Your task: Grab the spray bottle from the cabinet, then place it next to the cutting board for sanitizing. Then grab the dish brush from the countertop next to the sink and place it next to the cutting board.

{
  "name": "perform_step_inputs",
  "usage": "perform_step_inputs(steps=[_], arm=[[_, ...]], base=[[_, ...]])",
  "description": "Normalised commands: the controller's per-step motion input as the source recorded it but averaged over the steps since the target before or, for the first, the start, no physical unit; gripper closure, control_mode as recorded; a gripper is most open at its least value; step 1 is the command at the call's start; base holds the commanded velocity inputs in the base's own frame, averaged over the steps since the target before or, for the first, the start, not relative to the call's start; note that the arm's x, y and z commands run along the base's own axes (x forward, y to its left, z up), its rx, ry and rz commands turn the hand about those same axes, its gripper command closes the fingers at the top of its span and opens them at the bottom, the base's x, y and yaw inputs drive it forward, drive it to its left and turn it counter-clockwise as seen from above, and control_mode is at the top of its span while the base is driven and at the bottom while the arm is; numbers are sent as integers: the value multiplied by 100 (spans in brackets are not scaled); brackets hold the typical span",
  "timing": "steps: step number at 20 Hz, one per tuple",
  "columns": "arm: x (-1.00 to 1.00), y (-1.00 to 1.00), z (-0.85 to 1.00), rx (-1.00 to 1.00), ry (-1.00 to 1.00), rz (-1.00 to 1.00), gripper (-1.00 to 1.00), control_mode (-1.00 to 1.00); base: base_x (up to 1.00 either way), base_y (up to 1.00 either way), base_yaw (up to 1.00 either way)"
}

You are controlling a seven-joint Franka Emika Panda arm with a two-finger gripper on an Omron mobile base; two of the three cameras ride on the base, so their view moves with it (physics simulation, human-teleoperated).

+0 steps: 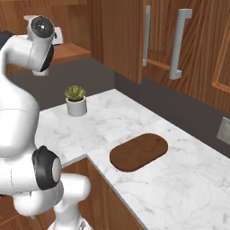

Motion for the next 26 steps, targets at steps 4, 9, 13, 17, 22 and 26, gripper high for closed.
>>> perform_step_inputs(steps=[4,9,13,17,22,26], arm=[[-99,-57,-5,13,-9,0,100,-100],[-92,-52,-19,1,-6,-6,100,-100],[-99,-72,-46,0,-3,-11,100,-100],[-91,-97,-55,0,-2,-11,100,-100],[-76,-99,-60,0,-1,-15,100,-100],[-63,-99,-65,0,-11,-19,100,-100]], base=[[0,0,0],[0,0,0],[0,0,0],[0,0,0],[0,0,0],[0,0,0]])
